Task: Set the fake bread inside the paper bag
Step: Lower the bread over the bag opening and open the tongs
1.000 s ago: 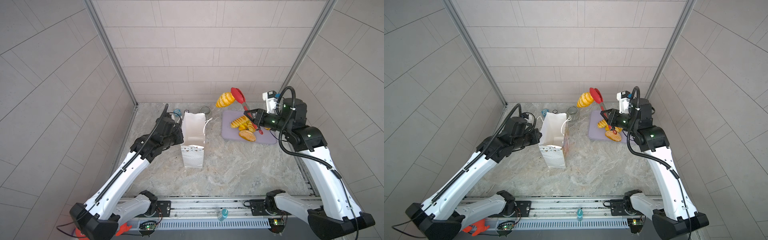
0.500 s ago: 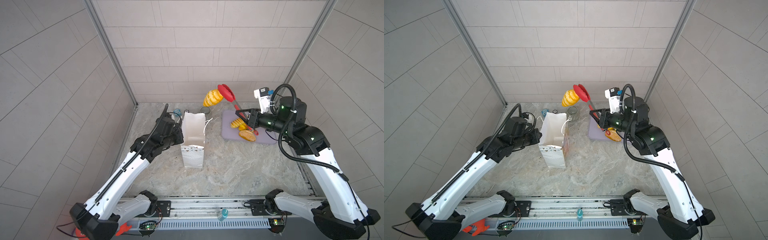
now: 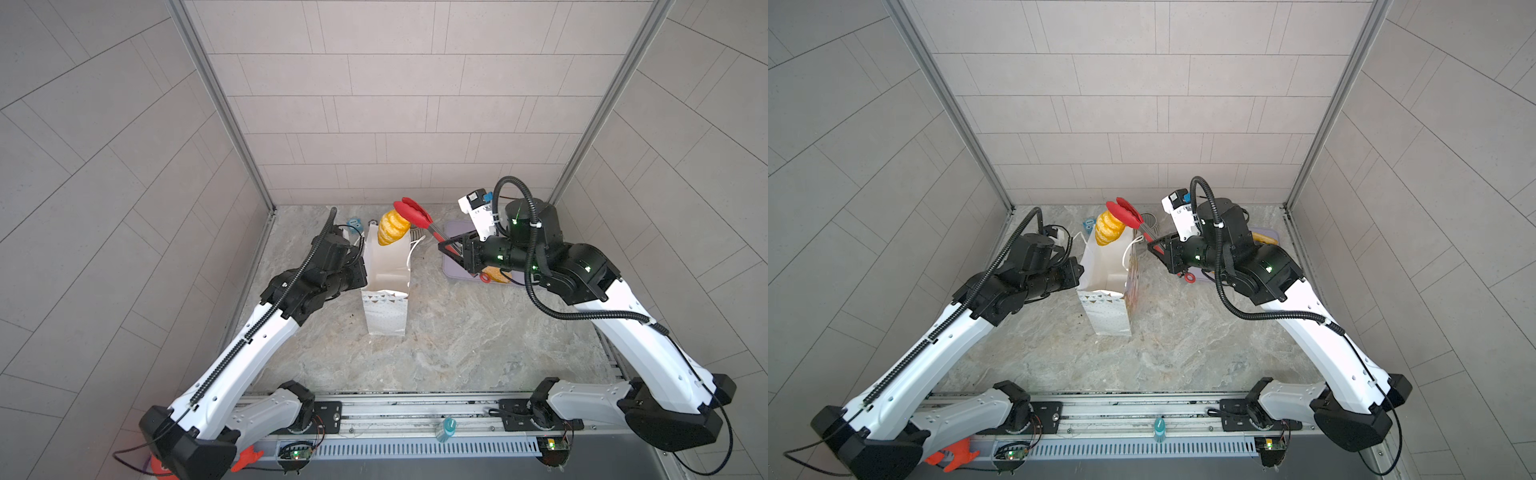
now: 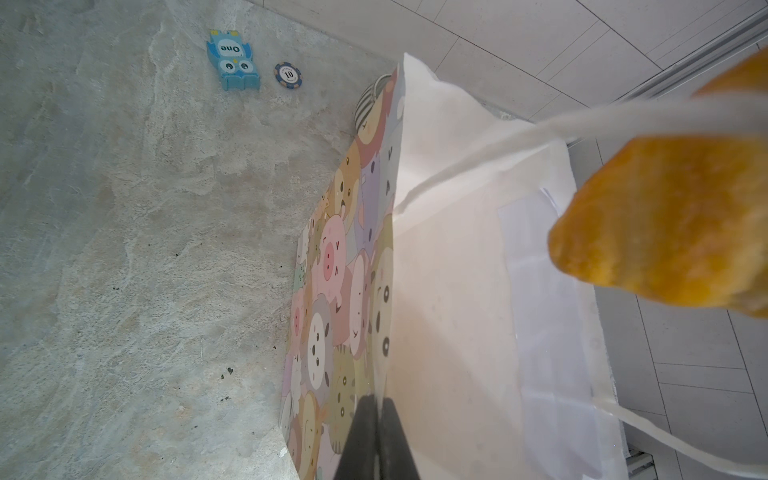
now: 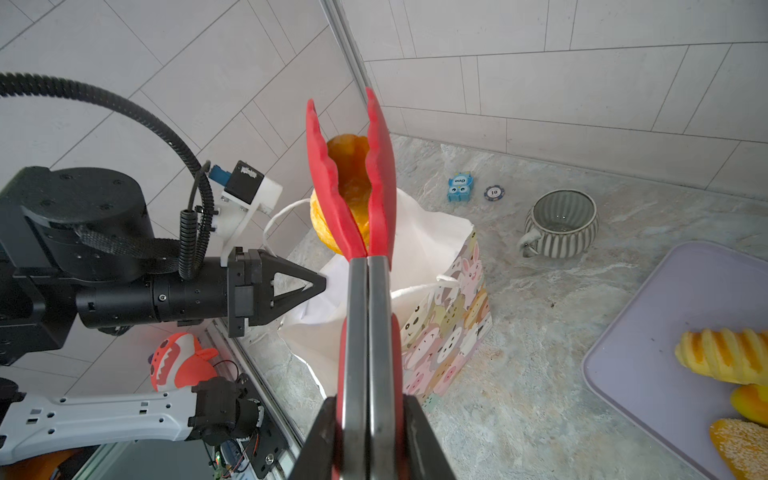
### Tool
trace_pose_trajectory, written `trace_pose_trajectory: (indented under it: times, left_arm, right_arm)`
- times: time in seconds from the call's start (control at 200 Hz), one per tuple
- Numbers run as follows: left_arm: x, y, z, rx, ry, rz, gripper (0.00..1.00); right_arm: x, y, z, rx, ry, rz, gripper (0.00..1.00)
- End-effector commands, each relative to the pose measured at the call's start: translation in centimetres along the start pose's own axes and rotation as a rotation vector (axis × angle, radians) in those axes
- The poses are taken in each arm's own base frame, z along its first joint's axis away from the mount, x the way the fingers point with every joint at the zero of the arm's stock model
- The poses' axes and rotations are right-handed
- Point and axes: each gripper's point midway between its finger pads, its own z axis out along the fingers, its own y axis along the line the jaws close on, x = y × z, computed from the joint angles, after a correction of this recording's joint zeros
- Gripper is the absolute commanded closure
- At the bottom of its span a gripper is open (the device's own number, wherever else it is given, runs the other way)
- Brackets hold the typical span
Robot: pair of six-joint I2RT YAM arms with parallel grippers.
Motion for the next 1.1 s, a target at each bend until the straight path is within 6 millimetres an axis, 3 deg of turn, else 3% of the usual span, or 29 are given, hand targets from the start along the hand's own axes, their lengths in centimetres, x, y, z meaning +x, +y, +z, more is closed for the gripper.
trace_pose_trajectory:
  times: [0.0, 0.21, 0.46, 0.786, 1.096]
  left_arm:
    - [0.6, 0.8, 0.0, -0.028, 0.021, -0.005, 0.95]
    - [0.7, 0.8, 0.1, -0.027, 0.023, -0.005, 0.95]
    - [0.7, 0.8, 0.0, -0.027, 0.023, -0.007, 0.95]
    - [0.7, 0.9, 0.1, -0.029, 0.023, -0.007, 0.95]
    - [0.7, 0.9, 0.1, -0.029, 0.024, -0.01, 0.95]
  right_arm:
    - [-1.1, 0.6, -0.6, 0.016, -0.036, -0.062, 0.8]
    - [0.5, 1.0, 0.8, 0.037, 0.034, -0.107, 0.76]
    - [1.4, 1.2, 1.8, 0.045, 0.073, -0.127, 0.64]
    - [1.2, 1.6, 1.9, 0.036, 0.061, -0.133, 0.51]
    - [0.5, 1.8, 1.4, 0.032, 0.031, -0.136, 0.51]
